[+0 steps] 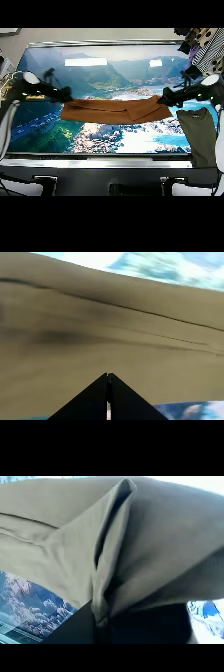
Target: Fold the clothes and pants, and hang the long-sleeved shirts on hangers.
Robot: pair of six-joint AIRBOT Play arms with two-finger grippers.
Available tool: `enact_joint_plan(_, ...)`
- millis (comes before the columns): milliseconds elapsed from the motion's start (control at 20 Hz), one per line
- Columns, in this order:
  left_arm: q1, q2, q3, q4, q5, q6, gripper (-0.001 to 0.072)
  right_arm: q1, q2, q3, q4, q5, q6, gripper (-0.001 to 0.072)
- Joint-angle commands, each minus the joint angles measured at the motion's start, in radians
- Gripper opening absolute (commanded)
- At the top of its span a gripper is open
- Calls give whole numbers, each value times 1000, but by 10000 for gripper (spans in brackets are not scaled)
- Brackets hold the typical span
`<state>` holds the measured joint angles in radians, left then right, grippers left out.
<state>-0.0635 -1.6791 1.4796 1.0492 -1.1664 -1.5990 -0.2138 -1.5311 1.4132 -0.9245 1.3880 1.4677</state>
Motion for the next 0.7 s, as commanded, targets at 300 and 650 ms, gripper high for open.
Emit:
enact_joint_plan(300,-430,-233,50,-377,327,2,17,1,23,341,-82,179,171,29)
enact_joint_plan(650,-560,-413,280,-397,366,-93,16,1,42,381,-109,233,175,29)
